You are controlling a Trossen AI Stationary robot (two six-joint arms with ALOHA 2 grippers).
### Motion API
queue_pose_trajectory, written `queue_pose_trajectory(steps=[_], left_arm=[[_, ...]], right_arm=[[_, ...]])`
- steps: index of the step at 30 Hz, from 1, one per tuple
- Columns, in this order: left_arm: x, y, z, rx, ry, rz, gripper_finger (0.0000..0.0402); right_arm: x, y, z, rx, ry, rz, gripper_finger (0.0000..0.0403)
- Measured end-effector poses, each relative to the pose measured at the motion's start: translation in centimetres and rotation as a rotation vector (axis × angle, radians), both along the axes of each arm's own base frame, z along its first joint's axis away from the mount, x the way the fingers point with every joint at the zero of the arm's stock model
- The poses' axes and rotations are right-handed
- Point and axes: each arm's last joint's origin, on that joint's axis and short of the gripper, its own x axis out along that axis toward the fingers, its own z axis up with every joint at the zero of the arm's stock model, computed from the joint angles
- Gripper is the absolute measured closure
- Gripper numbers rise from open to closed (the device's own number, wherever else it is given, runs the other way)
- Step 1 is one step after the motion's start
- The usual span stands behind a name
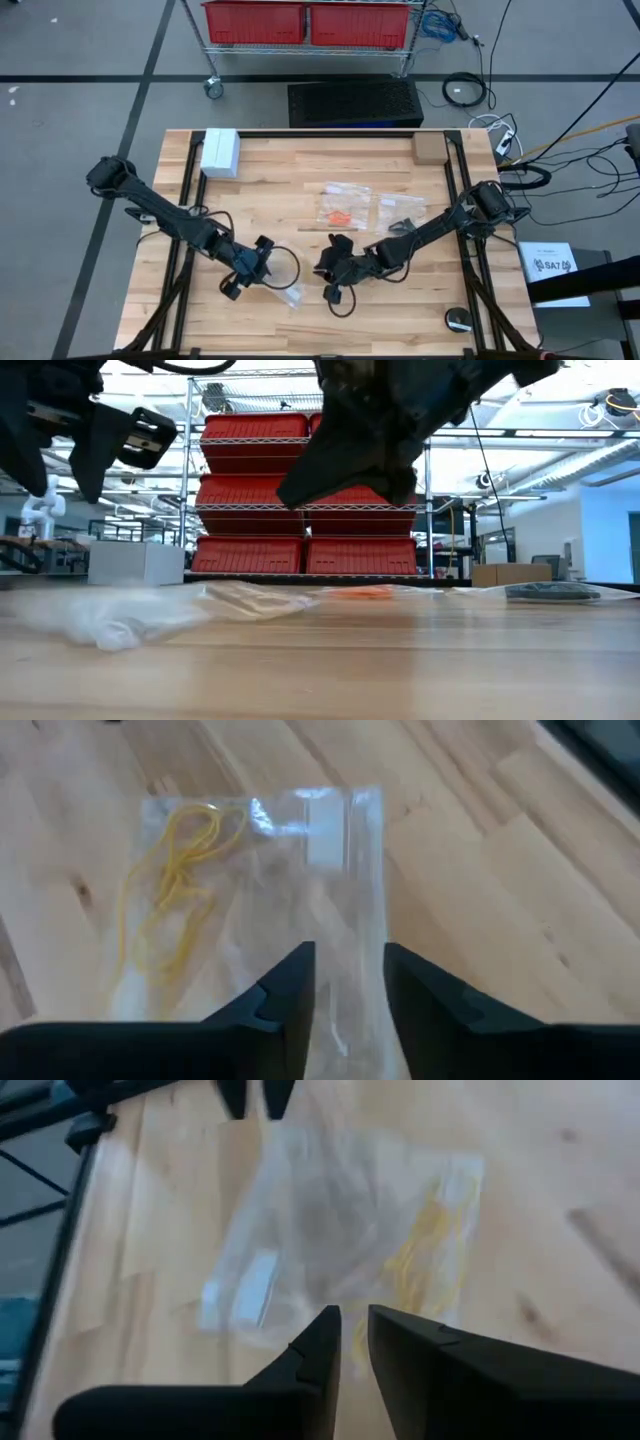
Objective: Sort rubber bands
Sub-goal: Close the transparent zip bag
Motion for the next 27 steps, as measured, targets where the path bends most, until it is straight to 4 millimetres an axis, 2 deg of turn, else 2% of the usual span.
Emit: queue_pose_trajectory(steps=[6, 11, 13, 16, 20, 21, 27], left_arm=[[-0.1, 0.0, 0.3, -0.084, 0.029, 0.097, 0.024], [-0.5, 0.1, 0.1, -0.154, 0.121, 0.216, 0.0233], [-0.9, 0.2, -0.5, -0.155, 0.144, 0.273, 0.0245], [-1.6, 0.2, -1.7, -0.114, 0.141, 0.376, 0.0286], [-2.2, 0.0, -2.9, -0.119, 0.05, 0.496, 0.0375], [-2.2, -0.1, -3.1, -0.126, 0.027, 0.521, 0.0388], [-2.3, -1.1, -3.3, -0.255, -0.171, 0.567, 0.0397]], right_arm=[[1.3, -2.9, 0.3, -0.1, -0.021, 0.063, 0.0368], [2.5, -7.1, 0.2, -0.186, -0.009, 0.157, 0.0391], [3.0, -8.8, 0.0, -0.186, -0.006, 0.199, 0.0399], [3.7, -10.7, -0.6, -0.196, 0.009, 0.264, 0.0401], [5.0, -11.6, -0.9, -0.249, 0.01, 0.373, 0.0402], [5.3, -11.7, -1.1, -0.264, 0.021, 0.398, 0.0402], [8.1, -12.0, -1.3, -0.338, 0.058, 0.571, 0.0403]])
